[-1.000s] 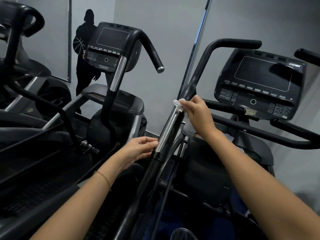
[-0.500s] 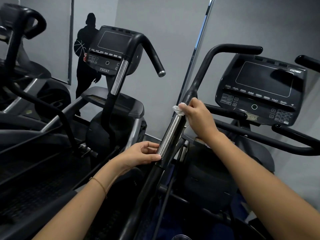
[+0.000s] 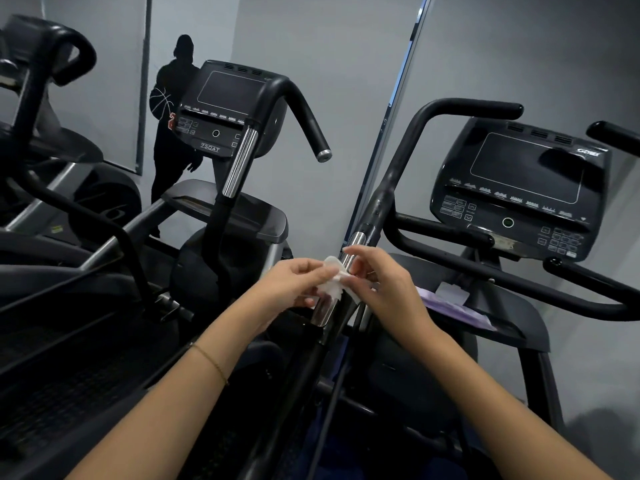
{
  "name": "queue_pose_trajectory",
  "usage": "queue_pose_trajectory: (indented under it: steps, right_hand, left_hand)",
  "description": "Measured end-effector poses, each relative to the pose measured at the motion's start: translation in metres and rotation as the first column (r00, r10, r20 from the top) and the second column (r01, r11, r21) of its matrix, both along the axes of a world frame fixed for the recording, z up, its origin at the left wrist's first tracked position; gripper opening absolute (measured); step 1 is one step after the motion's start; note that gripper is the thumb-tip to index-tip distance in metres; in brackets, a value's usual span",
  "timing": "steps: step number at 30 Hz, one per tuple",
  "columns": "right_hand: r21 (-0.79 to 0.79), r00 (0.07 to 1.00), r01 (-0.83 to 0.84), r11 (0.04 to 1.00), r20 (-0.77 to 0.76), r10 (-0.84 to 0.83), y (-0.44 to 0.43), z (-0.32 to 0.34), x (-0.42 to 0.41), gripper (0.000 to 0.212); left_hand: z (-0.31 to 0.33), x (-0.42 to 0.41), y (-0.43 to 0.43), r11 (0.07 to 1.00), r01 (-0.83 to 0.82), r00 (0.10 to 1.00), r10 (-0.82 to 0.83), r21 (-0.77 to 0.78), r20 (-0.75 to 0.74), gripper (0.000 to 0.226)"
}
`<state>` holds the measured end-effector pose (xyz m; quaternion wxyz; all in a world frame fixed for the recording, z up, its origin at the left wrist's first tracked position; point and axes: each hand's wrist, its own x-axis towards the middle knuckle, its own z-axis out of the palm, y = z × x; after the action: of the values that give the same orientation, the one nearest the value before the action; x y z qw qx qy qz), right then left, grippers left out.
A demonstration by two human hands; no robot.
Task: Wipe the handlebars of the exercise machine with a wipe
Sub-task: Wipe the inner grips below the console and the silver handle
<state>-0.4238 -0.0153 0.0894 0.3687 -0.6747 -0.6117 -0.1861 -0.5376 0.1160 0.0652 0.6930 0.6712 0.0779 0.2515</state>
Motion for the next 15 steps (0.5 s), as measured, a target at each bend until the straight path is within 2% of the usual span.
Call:
queue_pose_trajectory:
  steps: [1,3,5,7,9,11,13,15]
  right_hand:
    - [0.009,0.998,-0.026,1.000,-0.060,0.027,0.001,0.002,-0.001,0.037]
    - [0.060,0.957,-0.090,0.994,-0.273,0.103,0.000,0.009,0.001,0.037]
    - [0.123,0.849,-0.160,0.979,-0.490,0.200,-0.003,0.016,0.003,0.037]
    - [0.116,0.778,-0.208,0.971,-0.582,0.236,-0.004,0.023,0.008,0.035]
    - [0.073,0.807,-0.191,0.979,-0.556,0.199,-0.001,0.034,0.016,0.034]
    - [0.118,0.885,-0.025,0.993,-0.460,0.077,0.004,0.051,0.036,0.036]
    - [0.110,0.926,0.197,0.974,-0.347,-0.148,0.011,0.071,0.061,0.042]
    - [-0.029,0.924,0.309,0.951,-0.226,-0.307,0.017,0.083,0.080,0.050]
  left_hand:
    - [0.003,0.002,-0.002,1.000,-0.023,1.000,0.023,0.018,0.013,0.013]
    - [0.006,0.003,0.000,0.998,-0.070,0.996,0.070,-0.006,0.052,0.005]
    - [0.008,0.002,0.002,0.996,-0.074,0.995,0.078,-0.058,0.070,0.009]
    - [0.010,0.003,0.002,0.994,-0.054,0.995,0.062,-0.092,0.079,0.012]
    - [0.017,0.011,0.004,0.990,-0.122,0.986,0.130,-0.075,0.107,0.013]
    - [0.032,0.026,0.012,0.928,-0.371,0.917,0.361,0.031,0.168,0.014]
    - [0.053,0.041,0.017,0.751,-0.633,0.769,0.579,0.188,0.272,0.015]
    - [0.069,0.059,0.013,0.595,-0.713,0.702,0.607,0.373,0.373,0.015]
